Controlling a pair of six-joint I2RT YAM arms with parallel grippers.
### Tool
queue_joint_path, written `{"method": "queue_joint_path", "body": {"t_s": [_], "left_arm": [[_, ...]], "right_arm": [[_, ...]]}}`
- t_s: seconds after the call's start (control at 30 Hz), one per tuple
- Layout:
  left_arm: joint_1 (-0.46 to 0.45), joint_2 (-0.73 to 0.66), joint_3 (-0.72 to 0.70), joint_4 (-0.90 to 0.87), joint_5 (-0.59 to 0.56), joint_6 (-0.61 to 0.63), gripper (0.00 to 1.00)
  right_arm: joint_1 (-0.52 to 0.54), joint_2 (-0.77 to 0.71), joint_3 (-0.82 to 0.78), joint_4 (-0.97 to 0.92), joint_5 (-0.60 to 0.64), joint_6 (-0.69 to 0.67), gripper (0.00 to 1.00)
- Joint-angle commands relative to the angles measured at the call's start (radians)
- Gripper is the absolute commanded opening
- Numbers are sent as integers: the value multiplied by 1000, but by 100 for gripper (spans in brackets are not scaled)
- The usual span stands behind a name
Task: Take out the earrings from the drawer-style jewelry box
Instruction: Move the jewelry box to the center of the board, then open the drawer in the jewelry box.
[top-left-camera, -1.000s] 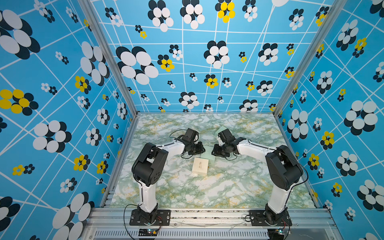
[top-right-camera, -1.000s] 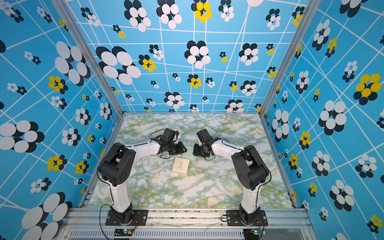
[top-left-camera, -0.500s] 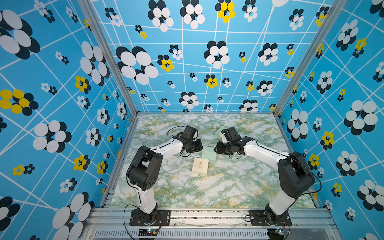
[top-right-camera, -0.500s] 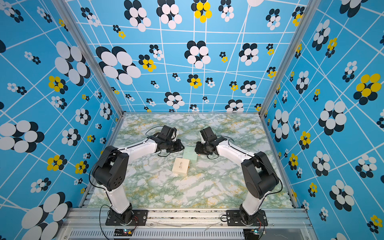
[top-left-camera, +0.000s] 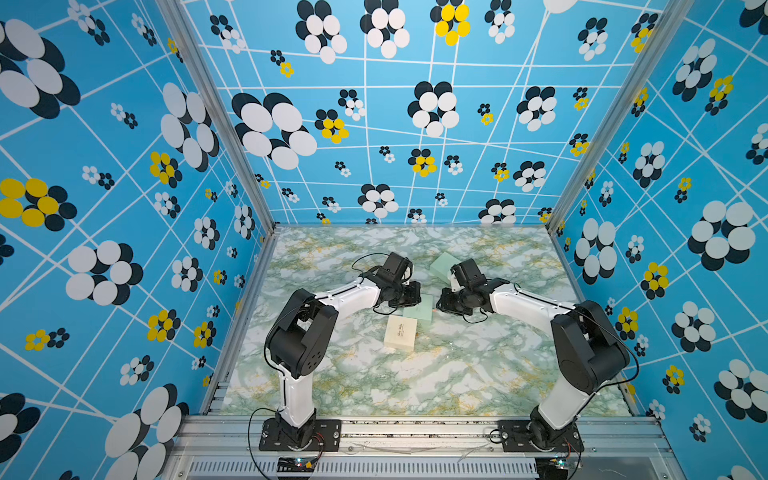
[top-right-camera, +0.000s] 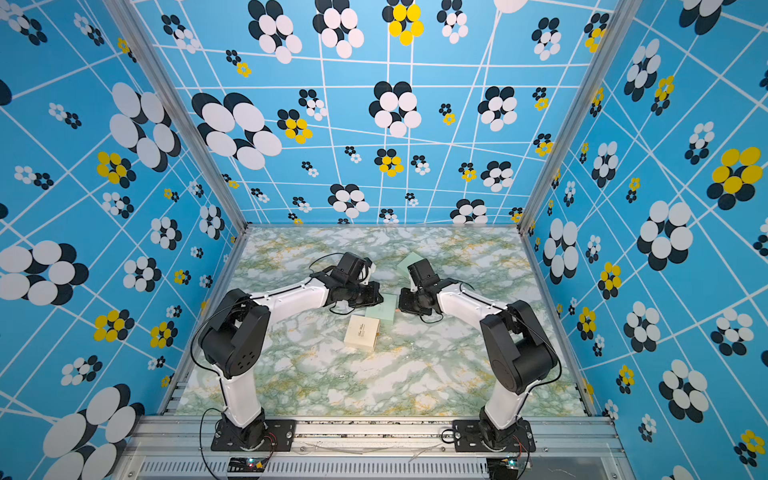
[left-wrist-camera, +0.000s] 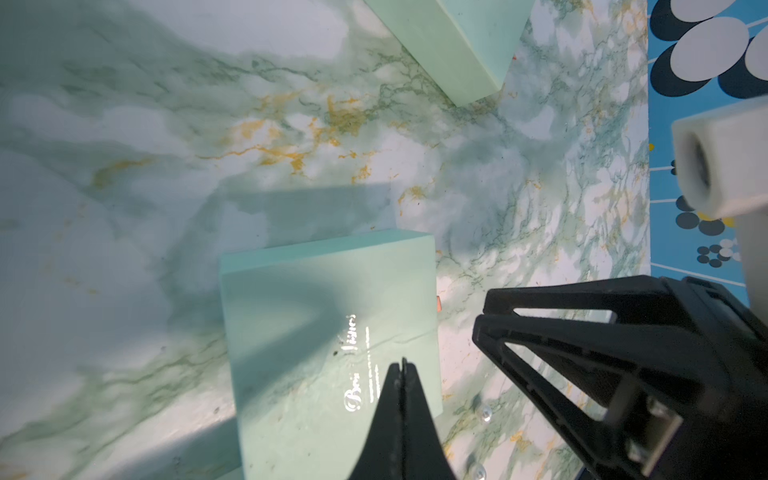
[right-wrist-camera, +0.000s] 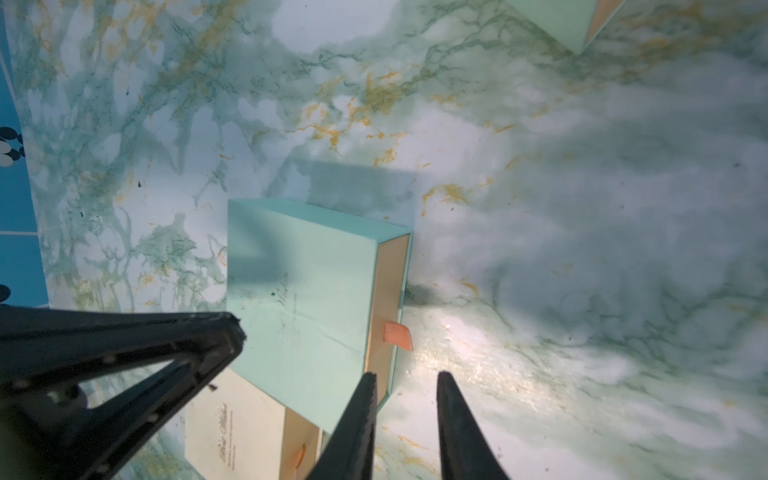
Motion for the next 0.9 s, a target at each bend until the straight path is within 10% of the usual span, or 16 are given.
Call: {"method": "queue_joint_path", "body": {"t_s": [0.0,0.87], "left_arm": [[-3,13,-21,3,15,-10,1],[22,33,-57,-8,14,2,0]], "right_arm": [[-8,25,-22,34,-28,25,28],[-26,106,-37,151,-121,74,23]]}}
